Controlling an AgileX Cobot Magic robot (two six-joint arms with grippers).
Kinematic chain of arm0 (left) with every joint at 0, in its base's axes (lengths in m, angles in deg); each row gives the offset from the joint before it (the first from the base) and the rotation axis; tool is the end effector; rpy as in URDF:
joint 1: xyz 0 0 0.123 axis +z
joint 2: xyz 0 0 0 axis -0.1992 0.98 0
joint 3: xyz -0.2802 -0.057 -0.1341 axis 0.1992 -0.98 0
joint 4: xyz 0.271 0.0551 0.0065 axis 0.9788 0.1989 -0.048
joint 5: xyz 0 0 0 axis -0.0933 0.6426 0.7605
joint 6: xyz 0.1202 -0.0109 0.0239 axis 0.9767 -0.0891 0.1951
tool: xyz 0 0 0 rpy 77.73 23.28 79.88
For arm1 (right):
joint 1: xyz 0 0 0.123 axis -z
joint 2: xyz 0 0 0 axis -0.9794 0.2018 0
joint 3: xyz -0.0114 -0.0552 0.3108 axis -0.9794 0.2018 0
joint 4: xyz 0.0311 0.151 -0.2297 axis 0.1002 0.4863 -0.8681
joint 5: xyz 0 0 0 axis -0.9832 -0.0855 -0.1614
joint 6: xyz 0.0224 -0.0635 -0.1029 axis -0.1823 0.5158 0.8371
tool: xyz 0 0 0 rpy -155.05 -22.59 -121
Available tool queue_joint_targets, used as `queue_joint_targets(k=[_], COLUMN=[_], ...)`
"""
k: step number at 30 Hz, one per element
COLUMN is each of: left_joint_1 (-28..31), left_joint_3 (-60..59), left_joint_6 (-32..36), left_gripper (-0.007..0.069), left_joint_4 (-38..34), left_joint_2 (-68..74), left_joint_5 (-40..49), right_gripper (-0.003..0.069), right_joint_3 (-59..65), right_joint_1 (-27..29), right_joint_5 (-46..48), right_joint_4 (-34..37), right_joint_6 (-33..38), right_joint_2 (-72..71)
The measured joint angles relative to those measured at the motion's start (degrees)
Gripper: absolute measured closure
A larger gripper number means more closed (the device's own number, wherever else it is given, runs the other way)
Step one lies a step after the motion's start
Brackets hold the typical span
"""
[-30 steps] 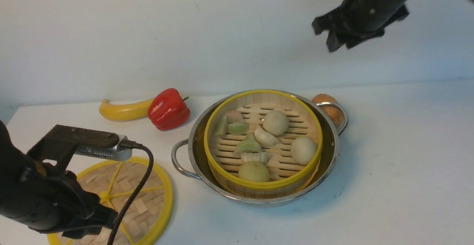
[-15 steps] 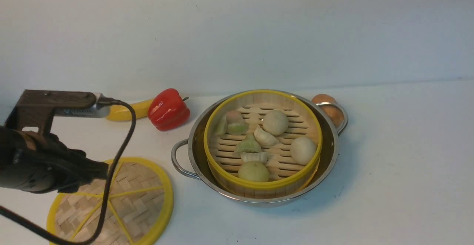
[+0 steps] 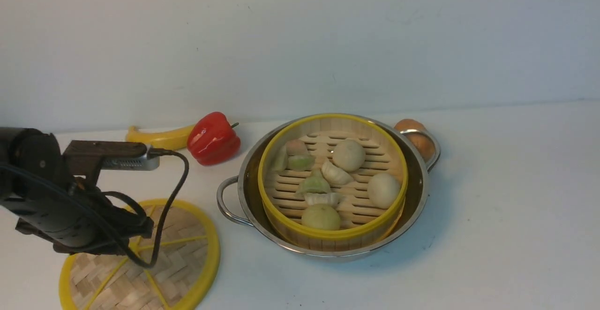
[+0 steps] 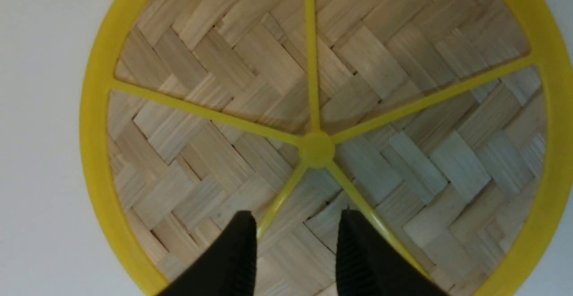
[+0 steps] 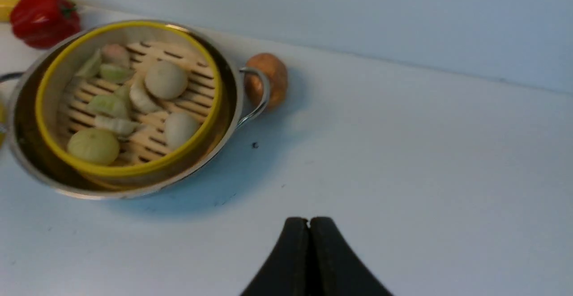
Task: Place the steamer in the pot on the white table, and put the lid on the steamer.
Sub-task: 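Grasp the bamboo steamer lid lying on the table by its centre knob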
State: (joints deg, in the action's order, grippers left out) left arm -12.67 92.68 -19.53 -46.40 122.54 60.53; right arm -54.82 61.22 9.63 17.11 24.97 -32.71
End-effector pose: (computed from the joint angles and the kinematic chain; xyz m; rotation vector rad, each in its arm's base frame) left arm 0.3230 -0.0024 0.1876 -0.0196 2.8155 0.0378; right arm 0.1072 0.0292 0.4147 -0.2775 2.3033 0.1396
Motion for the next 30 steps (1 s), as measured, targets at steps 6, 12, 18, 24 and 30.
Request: queue_joint_targets(k=[6,12,18,24,30], left_joint_1=[0.0,0.0,0.0,0.0,0.0], left_joint_3=[4.0,6.0,6.3,6.3,6.3], left_joint_6=[0.5,0.6,1.1,1.1,1.1], left_gripper=[0.0384,0.0384,0.0384,0.0384,0.0388], left_joint_4=[-1.4,-1.7,-2.0,-2.3,-2.3], left_joint_2=[4.5,5.6,7.3,9.4,10.0], left_joint_5=[-0.4,-0.7,-0.6,0.1,0.0], right_gripper=[0.0662,0.0662,0.0661,0.0659,0.0659], right_joint_3=[11.2,14.9,15.1,15.1,15.2], right_joint_1=[0.0,0.0,0.0,0.0,0.0], right_joint_5=[0.4,0.5,-0.1,-0.2,-0.5], right_joint_4=[5.2,6.5,6.5,6.8,7.6], right_joint_6=[-0.9,-1.8,-2.0,-2.0,-2.0], right_joint_2=[-10.9,-15.2,-15.4,-15.4,-15.4])
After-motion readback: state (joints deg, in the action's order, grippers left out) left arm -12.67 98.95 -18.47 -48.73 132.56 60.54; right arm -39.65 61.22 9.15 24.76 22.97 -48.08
